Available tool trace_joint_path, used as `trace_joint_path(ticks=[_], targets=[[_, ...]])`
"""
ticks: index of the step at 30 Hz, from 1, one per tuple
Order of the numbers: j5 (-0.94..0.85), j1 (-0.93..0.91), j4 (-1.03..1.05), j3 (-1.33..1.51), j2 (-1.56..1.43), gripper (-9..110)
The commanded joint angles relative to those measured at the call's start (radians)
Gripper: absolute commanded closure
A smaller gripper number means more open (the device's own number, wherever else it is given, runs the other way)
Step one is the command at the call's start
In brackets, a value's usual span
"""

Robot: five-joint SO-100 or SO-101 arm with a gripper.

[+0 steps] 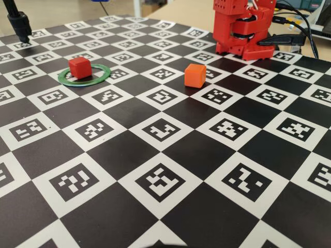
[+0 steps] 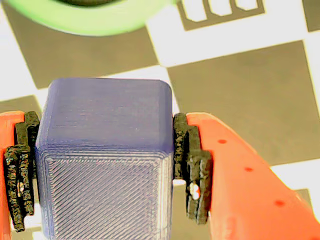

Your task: Grab the red cube then put it in the green circle then put the blue cube on top and finally the orange cube on top

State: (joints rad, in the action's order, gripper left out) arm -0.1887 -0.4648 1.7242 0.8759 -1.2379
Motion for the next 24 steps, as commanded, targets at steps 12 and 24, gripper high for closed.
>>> trace_joint_path(ticks=[12, 24], targets=[[-0.201, 0.021, 0.028, -0.229, 0.130, 94], [-0.276, 0.011, -0.081, -0.267, 0.267, 95]])
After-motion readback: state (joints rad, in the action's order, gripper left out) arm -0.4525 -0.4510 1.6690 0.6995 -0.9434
